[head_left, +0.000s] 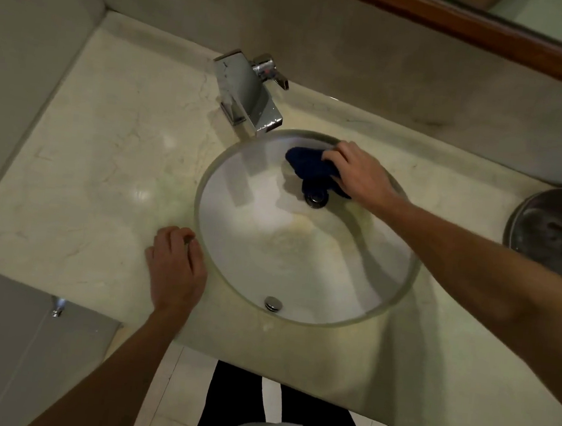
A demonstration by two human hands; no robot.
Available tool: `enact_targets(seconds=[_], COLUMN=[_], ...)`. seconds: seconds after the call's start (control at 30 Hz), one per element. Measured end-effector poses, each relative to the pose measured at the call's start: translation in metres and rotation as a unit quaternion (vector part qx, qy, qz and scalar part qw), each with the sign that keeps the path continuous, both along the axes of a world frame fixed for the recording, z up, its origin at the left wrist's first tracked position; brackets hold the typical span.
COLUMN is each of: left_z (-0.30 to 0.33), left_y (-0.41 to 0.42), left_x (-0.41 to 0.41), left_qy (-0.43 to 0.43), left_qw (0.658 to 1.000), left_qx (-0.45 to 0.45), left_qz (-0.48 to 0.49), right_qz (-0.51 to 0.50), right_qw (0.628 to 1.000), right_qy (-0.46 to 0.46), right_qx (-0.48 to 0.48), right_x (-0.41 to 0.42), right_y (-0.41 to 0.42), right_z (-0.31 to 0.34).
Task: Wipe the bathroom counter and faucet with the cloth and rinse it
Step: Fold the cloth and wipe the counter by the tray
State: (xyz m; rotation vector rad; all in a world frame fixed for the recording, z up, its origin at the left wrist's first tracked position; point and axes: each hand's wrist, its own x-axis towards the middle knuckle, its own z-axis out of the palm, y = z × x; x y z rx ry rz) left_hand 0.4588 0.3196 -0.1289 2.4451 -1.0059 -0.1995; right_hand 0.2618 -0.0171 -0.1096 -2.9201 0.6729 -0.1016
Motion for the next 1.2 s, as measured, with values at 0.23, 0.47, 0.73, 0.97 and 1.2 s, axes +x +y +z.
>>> enact_targets(seconds=[0.23,0.47,0.73,0.97,1.2], left_z=[0.002,0.003,0.003,0.005,0.004], left_y=[0.001,0.002,0.000,0.002,0.004], left_x=[-0.001,0.000,0.001,0.001,0.001], left_qy=[0.006,-0.005,-0.010,0.001,0.019], left_qw=[1.000,1.000,1.000,1.000,0.999], left_qx=[-0.022,-0.009,0.003,-0.008,-0.039], left_qz=[-0.005,-0.014,-0.012,-0.010,-0.010], right_qz=[0.041,-0.173,-0.281,-0.111,0.044], right_qw=[0.996,0.977,0.899,0.973,0.971], right_qy=[0.064,0.075,-0.079,-0.025,0.013], right_qx=[-0.049,0.099,0.326,0.200,0.234], right_x=[-0.072,-0.152,-0.064,-0.041,0.037], right_y=[-0.013,0.118,0.265,0.211,0.215], right_z=[0.009,-0.006,0.014,0.018,-0.012])
